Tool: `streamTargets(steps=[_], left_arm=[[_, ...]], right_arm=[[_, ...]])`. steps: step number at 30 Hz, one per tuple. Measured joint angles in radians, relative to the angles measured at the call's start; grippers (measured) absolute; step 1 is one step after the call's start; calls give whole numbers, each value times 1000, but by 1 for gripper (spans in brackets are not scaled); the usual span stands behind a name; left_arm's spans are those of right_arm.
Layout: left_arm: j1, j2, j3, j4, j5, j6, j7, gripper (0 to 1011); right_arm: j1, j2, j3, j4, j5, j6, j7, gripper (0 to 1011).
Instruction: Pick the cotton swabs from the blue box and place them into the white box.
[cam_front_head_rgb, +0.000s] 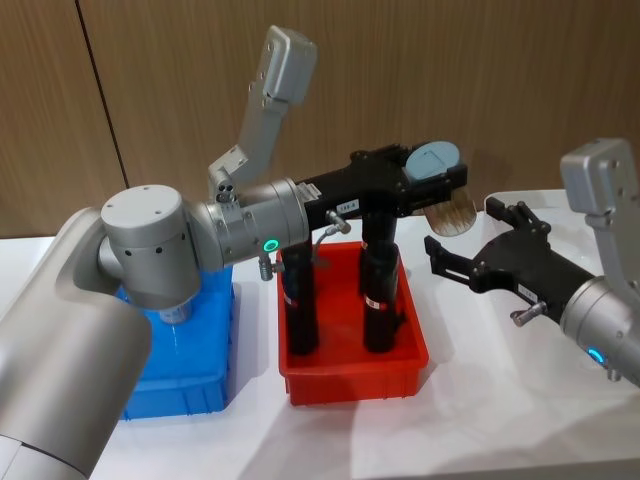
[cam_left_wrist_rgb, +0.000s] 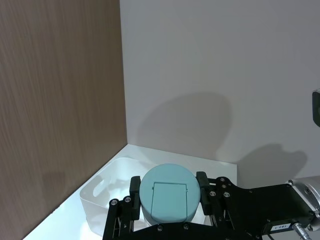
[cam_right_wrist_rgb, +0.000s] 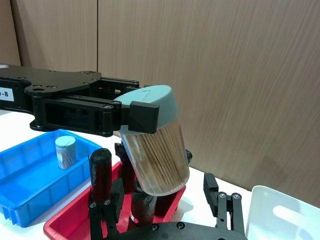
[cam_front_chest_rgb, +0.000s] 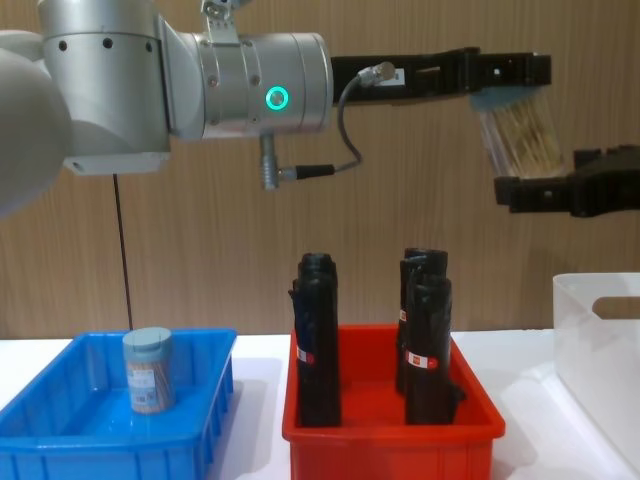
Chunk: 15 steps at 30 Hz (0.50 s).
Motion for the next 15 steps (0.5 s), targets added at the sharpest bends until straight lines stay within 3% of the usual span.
streamTargets(steps=[15], left_arm=[[0, 0, 0, 0, 0, 0, 0, 671]], right_arm=[[31, -10, -10, 21, -31, 22, 25, 1001]])
